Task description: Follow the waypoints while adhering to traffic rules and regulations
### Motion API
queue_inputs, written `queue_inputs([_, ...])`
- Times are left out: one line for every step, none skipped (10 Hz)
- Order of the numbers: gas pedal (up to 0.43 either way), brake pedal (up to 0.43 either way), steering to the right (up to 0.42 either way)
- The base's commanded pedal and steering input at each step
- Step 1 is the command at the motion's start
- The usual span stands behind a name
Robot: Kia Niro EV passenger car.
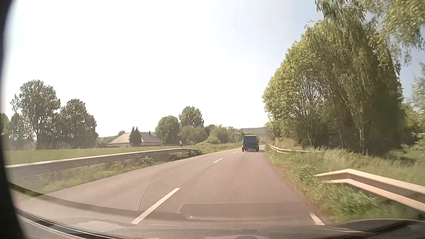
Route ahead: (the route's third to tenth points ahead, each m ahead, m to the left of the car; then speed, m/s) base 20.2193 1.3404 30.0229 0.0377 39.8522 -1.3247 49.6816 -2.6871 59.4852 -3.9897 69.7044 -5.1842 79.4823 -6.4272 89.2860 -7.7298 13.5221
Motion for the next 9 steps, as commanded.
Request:
queue_inputs([0.189, 0.000, 0.021])
queue_inputs([0.189, 0.000, 0.021])
queue_inputs([0.189, 0.000, 0.022])
queue_inputs([0.209, 0.000, 0.022])
queue_inputs([0.209, 0.000, 0.023])
queue_inputs([0.209, 0.000, 0.023])
queue_inputs([0.209, 0.000, 0.022])
queue_inputs([0.209, 0.000, 0.022])
queue_inputs([0.209, 0.000, 0.022])
